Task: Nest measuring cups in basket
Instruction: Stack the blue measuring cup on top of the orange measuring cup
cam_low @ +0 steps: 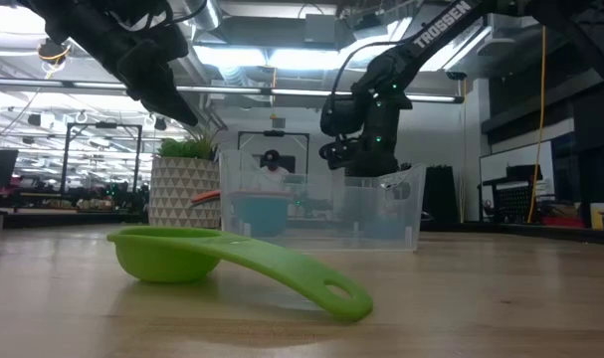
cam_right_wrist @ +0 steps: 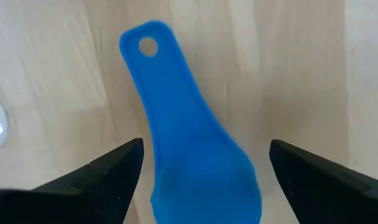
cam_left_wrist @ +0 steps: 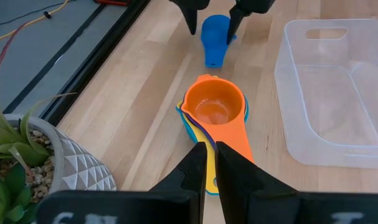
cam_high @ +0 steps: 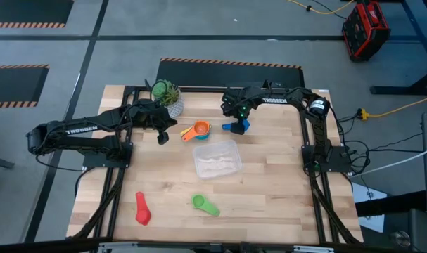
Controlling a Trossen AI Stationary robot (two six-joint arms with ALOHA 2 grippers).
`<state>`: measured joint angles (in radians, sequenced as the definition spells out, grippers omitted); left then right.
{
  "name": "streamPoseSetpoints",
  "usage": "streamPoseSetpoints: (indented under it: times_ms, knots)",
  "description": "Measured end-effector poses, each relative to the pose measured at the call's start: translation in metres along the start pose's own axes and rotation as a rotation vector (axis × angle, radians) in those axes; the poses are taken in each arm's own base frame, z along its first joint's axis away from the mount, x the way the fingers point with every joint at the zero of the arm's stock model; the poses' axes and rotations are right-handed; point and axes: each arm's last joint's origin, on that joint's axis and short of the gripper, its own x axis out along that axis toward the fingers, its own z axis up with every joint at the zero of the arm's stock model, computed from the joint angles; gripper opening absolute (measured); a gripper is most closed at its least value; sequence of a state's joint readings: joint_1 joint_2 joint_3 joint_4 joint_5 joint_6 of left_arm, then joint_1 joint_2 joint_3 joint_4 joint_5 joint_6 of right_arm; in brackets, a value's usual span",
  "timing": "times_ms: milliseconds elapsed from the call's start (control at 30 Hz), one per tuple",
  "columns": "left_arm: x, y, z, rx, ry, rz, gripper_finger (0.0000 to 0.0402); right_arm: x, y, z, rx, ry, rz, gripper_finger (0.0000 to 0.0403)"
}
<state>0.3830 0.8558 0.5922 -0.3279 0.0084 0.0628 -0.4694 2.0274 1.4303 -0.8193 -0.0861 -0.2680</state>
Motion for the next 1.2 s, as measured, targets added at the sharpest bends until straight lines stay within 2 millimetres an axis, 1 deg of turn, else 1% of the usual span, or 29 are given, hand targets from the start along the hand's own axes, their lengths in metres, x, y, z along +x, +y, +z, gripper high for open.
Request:
streamPoseSetpoints:
  times_ms: [267, 767, 867, 1033, 1200]
  knots:
    - [0.0, 0.0, 0.0, 0.0, 0.0, 0.0, 0.0028, -0.001, 0.001, -0.009, 0.063, 0.092, -0.01, 0.0349]
    - [0.0, 0.0, 0.0, 0.0, 0.0, 0.0, 0.0028, 0.005, 0.003, -0.014, 0.087, 0.114, -0.026, 0.0348]
    - [0.0, 0.0, 0.0, 0.0, 0.0, 0.0, 0.0027, 0.005, 0.002, -0.012, 0.086, 0.095, -0.031, 0.0333]
    - [0.0, 0.0, 0.0, 0.0, 0.0, 0.0, 0.0027, 0.005, 0.002, -0.012, 0.082, 0.088, -0.032, 0.0284]
    - [0.0, 0.0, 0.0, 0.0, 0.0, 0.0, 0.0028, 0.005, 0.002, -0.012, 0.082, 0.088, -0.031, 0.0283]
